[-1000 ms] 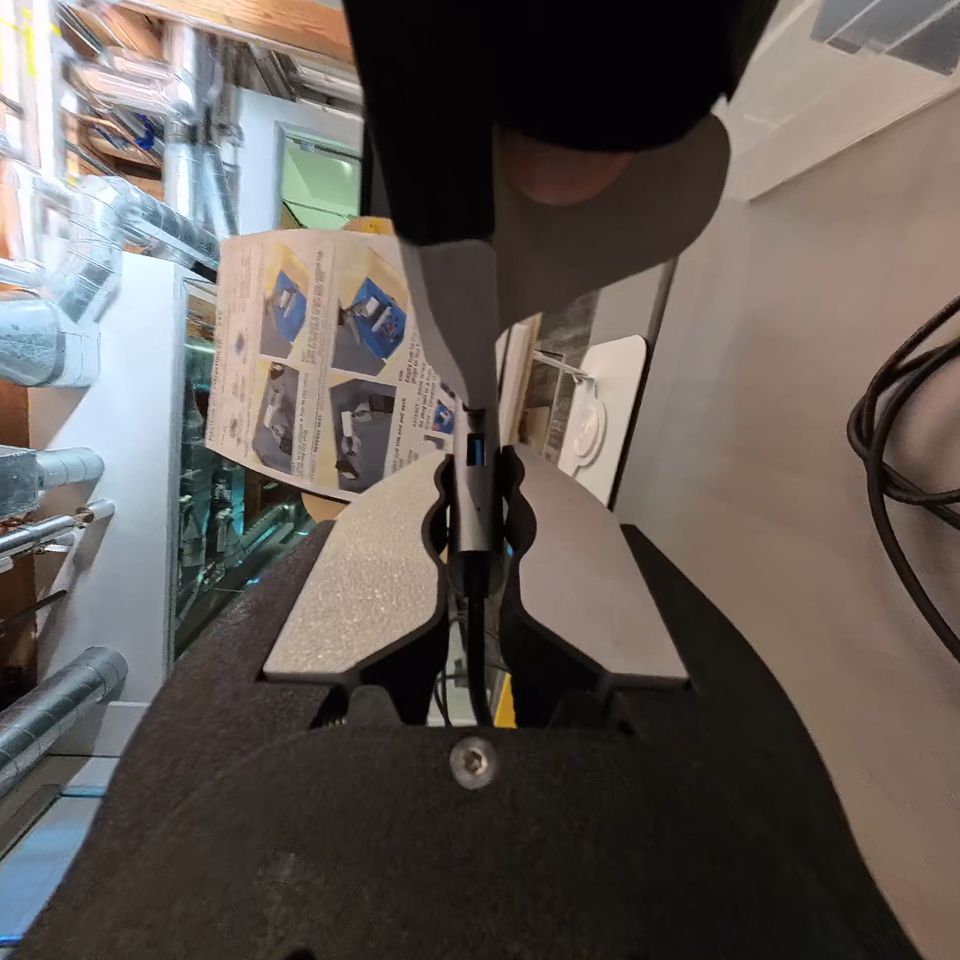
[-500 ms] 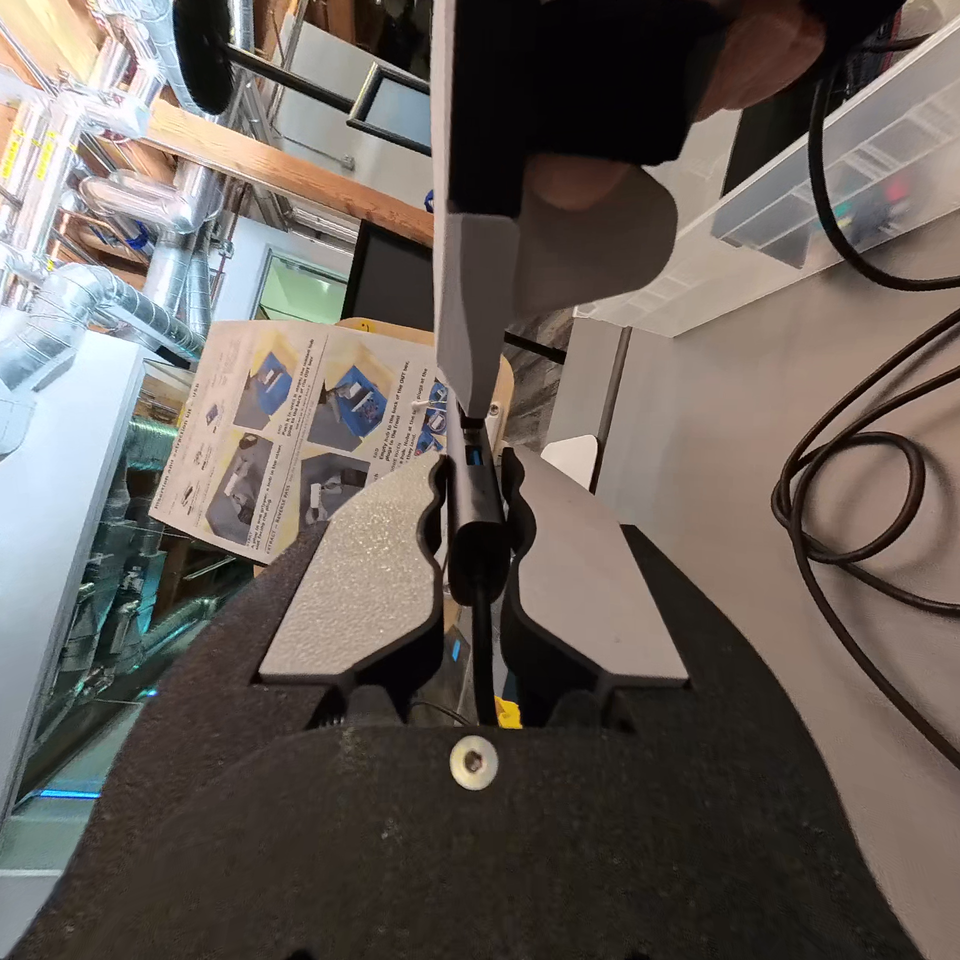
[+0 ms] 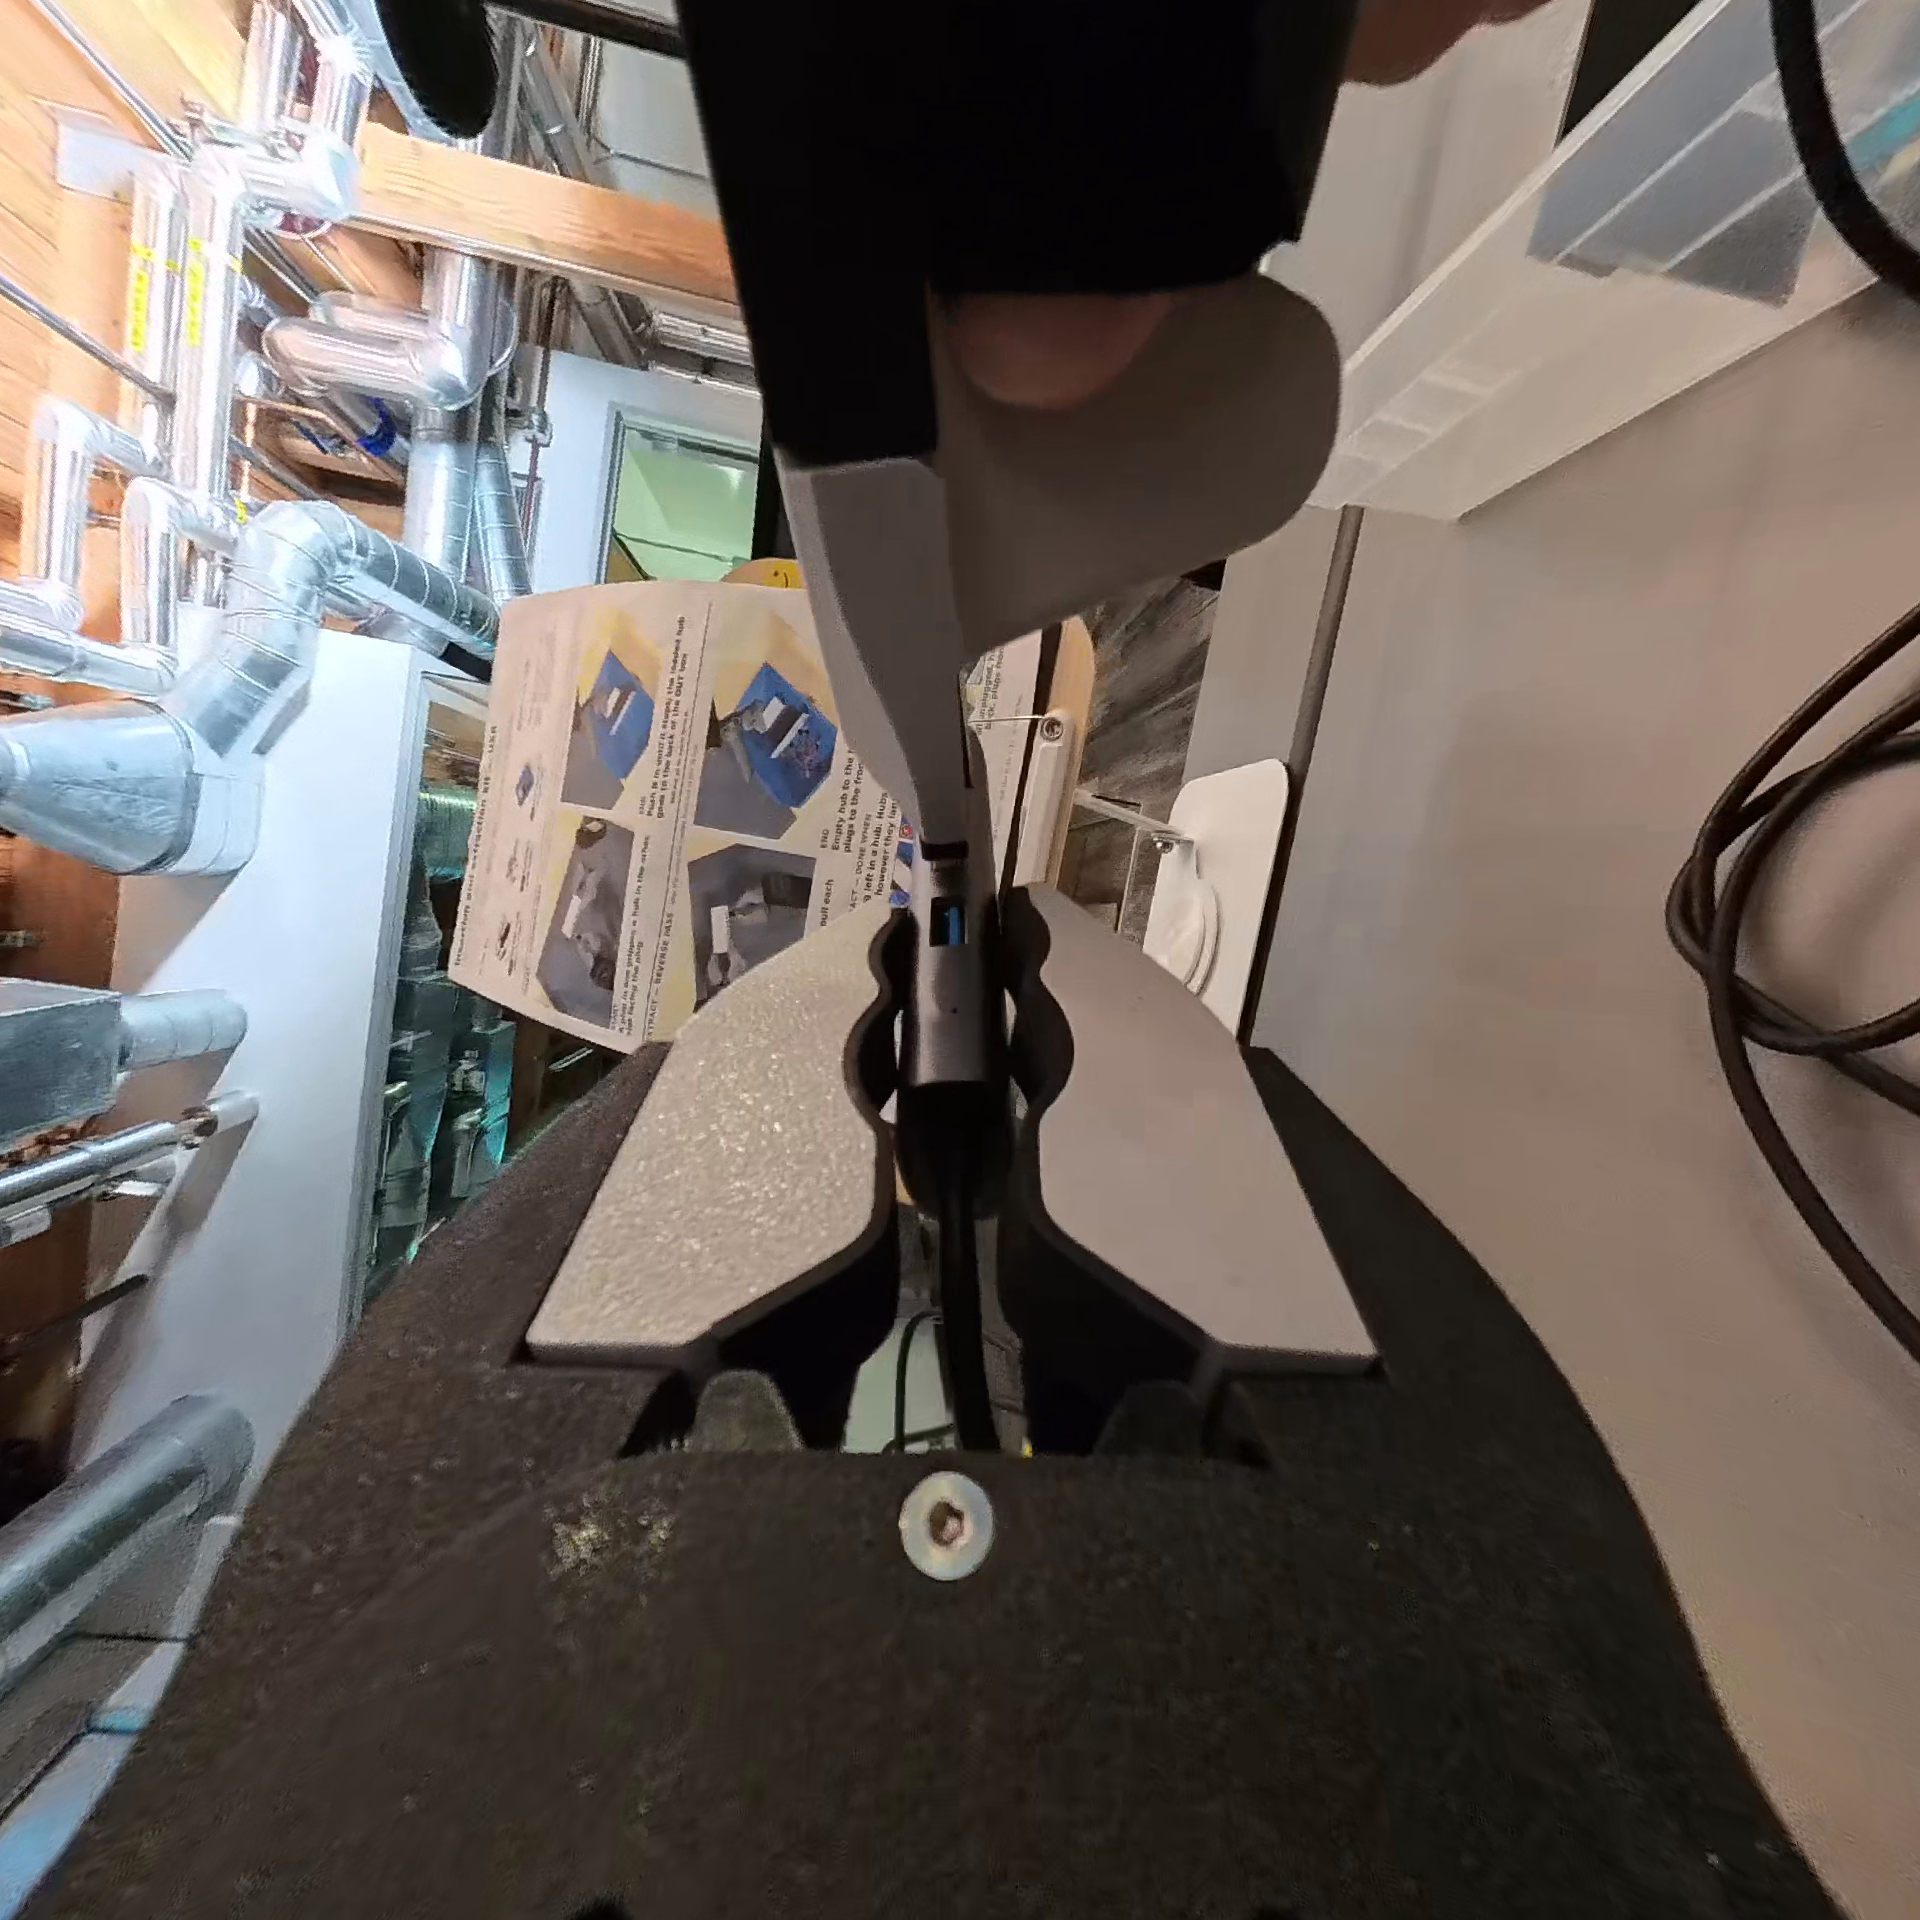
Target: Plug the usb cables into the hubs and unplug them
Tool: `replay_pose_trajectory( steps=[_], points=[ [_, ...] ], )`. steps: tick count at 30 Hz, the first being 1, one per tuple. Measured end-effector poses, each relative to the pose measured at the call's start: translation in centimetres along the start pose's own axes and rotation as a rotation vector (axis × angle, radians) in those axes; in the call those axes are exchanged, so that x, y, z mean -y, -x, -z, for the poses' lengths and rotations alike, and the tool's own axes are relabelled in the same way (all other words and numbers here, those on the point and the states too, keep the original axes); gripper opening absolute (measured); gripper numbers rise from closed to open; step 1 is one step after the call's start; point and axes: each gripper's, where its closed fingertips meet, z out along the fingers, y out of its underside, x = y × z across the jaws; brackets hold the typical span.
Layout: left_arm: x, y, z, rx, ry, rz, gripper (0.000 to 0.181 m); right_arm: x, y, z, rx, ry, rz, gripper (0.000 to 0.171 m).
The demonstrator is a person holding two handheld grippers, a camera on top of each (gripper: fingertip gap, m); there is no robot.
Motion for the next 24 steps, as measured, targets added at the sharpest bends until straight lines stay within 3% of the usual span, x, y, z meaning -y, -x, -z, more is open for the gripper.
replay_pose_trajectory(
  steps=[16,22,24],
  points=[
    [0.3,0.8,0.3,0.011,-0.023,0.037,0.018,0.7,0.5,0.6,-0.109,0.023,0.068,0.017],
    [0.1,0.9,0.2,-0.046,-0.045,0.195,0.020,1.0,-0.4,0.9,-0.139,-0.026,0.063,0.017],
    [-0.2,1.1,0.2,-0.056,-0.029,0.217,0.030,1.1,-1.1,1.2,-0.160,-0.038,0.058,0.017]
  ],
)
